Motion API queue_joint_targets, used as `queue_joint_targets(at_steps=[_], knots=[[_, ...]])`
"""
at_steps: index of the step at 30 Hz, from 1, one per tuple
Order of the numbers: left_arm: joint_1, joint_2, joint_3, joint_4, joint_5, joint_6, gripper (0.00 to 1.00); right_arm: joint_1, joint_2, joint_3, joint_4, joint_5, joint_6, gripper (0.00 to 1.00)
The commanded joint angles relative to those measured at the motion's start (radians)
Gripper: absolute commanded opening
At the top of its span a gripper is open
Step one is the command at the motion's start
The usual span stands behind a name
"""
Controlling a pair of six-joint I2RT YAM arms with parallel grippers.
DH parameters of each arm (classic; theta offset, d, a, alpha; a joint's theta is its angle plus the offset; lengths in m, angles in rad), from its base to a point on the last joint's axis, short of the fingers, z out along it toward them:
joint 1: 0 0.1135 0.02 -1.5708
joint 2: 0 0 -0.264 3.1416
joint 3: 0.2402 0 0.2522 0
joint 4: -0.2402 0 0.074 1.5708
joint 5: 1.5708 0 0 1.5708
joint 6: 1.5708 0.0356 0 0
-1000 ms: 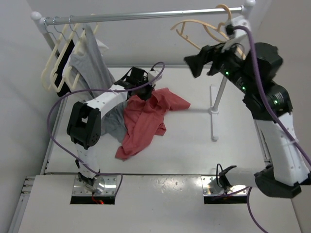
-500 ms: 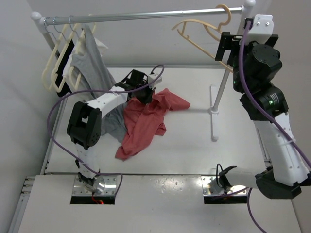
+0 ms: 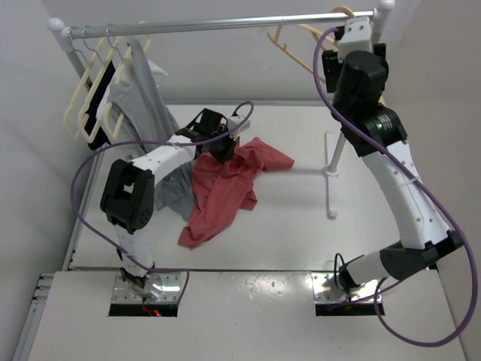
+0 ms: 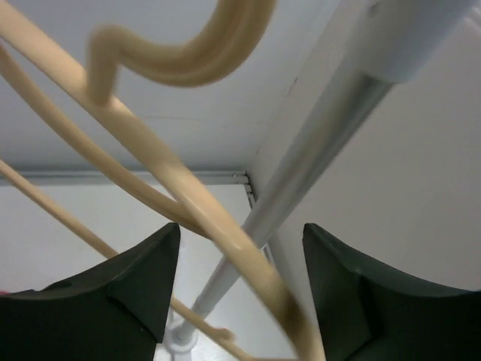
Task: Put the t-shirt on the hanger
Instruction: Grab a hanger with the right arm
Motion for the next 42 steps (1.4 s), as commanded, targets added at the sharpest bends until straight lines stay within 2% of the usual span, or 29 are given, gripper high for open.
queue_joint_targets(at_steps=[1,2,3,5,8,9,13,18,22,26,29,32,36,42], knots=[[-0.008,-0.076,-0.019,0.010,0.020,0.005,0.00,-0.020,0.013,0.038,-0.066,-0.077,0.018,0.65],[-0.008,-0.076,-0.019,0.010,0.011,0.005,0.00,-0.020,-0.008,0.038,-0.066,-0.109,0.027,0.51],[-0.008,-0.085,-0.019,0.010,0.011,0.005,0.00,-0.020,-0.018,0.023,-0.076,-0.123,0.043,0.42],[-0.008,-0.085,-0.030,0.010,0.011,0.005,0.00,-0.020,-0.038,0.001,-0.093,-0.178,0.054,0.33],[-0.008,-0.094,-0.039,0.010,0.001,0.005,0.00,-0.020,-0.065,-0.011,-0.151,-0.285,0.077,0.28],[-0.008,-0.095,-0.048,0.010,0.001,0.005,0.00,-0.020,-0.081,-0.020,-0.164,-0.305,0.096,0.23],[-0.008,-0.095,-0.048,0.010,0.001,0.005,0.00,-0.020,-0.136,-0.043,-0.191,-0.406,0.142,0.19],[-0.008,-0.095,-0.048,0.010,0.001,0.005,0.00,-0.020,-0.183,-0.109,-0.164,-0.376,0.205,0.00],[-0.008,-0.095,-0.048,0.010,0.001,0.005,0.00,-0.020,-0.199,-0.184,-0.084,-0.301,0.193,0.00],[-0.017,-0.095,-0.048,0.010,0.001,0.005,0.00,-0.020,-0.150,-0.154,-0.047,-0.162,0.135,0.00],[-0.017,-0.095,-0.048,0.010,0.001,0.005,0.00,-0.020,-0.119,-0.112,0.014,-0.118,0.074,0.00],[-0.017,-0.095,-0.048,0.010,0.001,0.005,0.00,-0.009,-0.110,-0.083,0.074,-0.104,0.015,0.00],[-0.017,-0.095,-0.048,0.010,-0.008,-0.004,0.00,-0.009,-0.122,-0.060,0.095,-0.169,-0.009,0.00],[-0.017,-0.095,-0.048,0.010,-0.017,0.005,0.00,0.000,-0.170,-0.123,0.160,-0.202,-0.058,0.00]])
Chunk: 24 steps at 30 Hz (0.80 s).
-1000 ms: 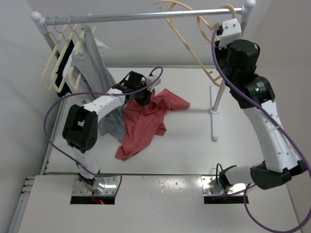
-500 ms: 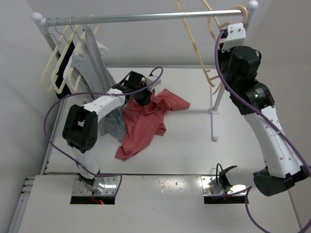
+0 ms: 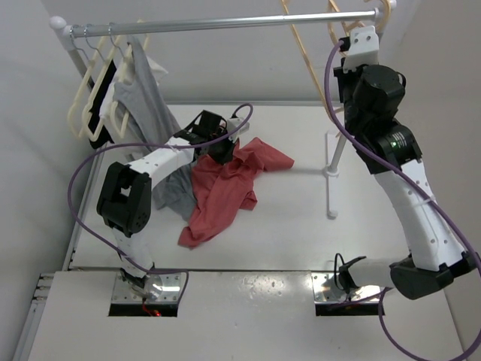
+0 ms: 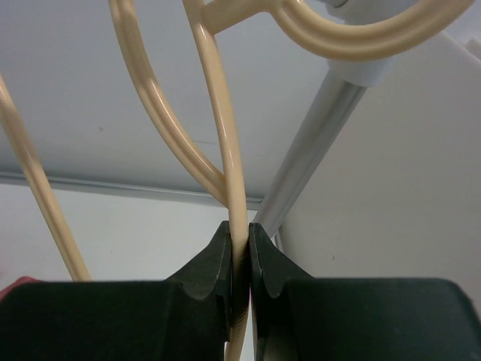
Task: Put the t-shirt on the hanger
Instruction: Grab a hanger with the right arm
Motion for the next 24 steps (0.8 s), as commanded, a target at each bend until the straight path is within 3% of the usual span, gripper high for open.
queue_joint_targets(at_steps=[1,12,21,24], knots=[[-0.006,-0.049,-0.005,0.009,-0.005,0.004,0.00,0.008,-0.045,0.009,0.098,-0.035,-0.037,0.00],[-0.006,-0.049,-0.005,0.009,-0.005,0.004,0.00,0.008,-0.178,-0.149,-0.149,-0.444,0.078,0.00],[-0.006,-0.060,-0.015,0.000,-0.016,-0.005,0.00,0.008,-0.253,-0.350,-0.186,-0.459,0.167,0.00],[-0.006,-0.069,-0.025,0.000,-0.016,-0.005,0.00,0.008,-0.272,-0.511,-0.195,-0.428,0.239,0.00]])
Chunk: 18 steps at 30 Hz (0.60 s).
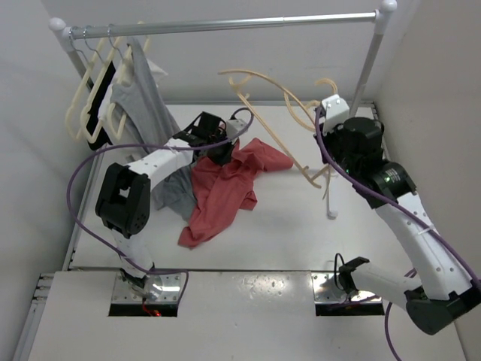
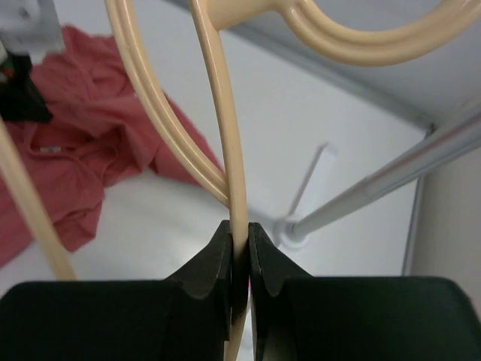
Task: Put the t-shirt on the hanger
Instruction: Grab a hanger with the right arm
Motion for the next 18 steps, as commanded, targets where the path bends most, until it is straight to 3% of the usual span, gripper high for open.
queue_joint_targets(at_steps=[1,8,14,18], knots=[[-0.006,-0.068,-0.009,-0.007,-0.001,-0.005,0.00,0.004,-0.056,-0.123,-0.013,0.013,0.118,0.00],[-0.006,-0.045,0.012,-0.008,-0.061,-0.014,0.00,0.004,-0.114,-0.271,-0.114,0.053,0.264,0.00],[0.017,0.049,0.159,-0.008,-0.084,-0.084,0.00,0.004,-0.105,-0.351,-0.172,0.032,0.366,0.00],[0.037,0.101,0.221,-0.008,-0.075,-0.129,0.00,0.004,-0.126,-0.378,-0.194,0.106,0.412,0.00]])
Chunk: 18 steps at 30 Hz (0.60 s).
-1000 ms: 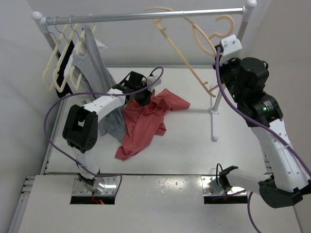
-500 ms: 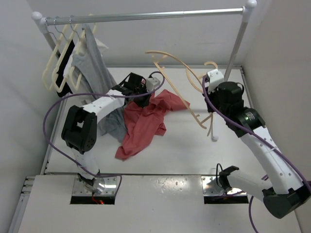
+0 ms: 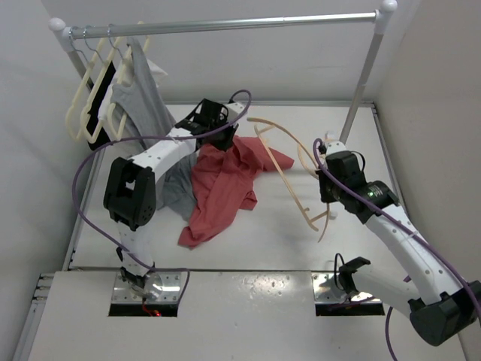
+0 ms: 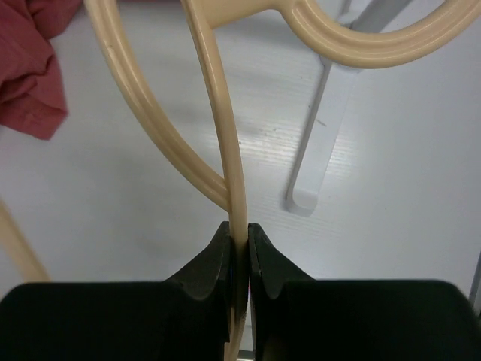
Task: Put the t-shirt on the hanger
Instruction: Grab a hanger with the right arm, then place tshirt on hanger
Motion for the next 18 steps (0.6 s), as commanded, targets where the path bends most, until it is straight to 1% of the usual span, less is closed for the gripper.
queue_joint_targets(at_steps=[1,4,9,12,13,16,18], knots=[[0.032,0.025,0.056,0.020,0.008,-0.067,0.00,0.004,-0.023,0.002,-0.013,0.071,0.067,0.00],[0.032,0.057,0.076,0.020,0.008,-0.076,0.00,0.004,0.008,0.013,-0.039,0.083,0.078,0.00],[0.032,0.102,0.151,0.020,-0.003,-0.110,0.00,0.004,0.055,0.033,-0.068,0.072,0.067,0.00],[0.032,0.111,0.182,0.020,0.006,-0.110,0.00,0.004,0.075,0.033,-0.069,0.028,0.049,0.00],[0.032,0.135,0.191,0.020,-0.007,-0.119,0.00,0.004,0.076,0.044,-0.069,-0.002,0.048,0.00],[0.032,0.154,0.235,0.009,-0.008,-0.119,0.00,0.013,0.138,0.065,-0.059,-0.074,0.039,0.00],[0.032,0.179,0.255,-0.003,-0.008,-0.119,0.00,0.013,0.183,0.080,-0.081,-0.075,0.039,0.00]])
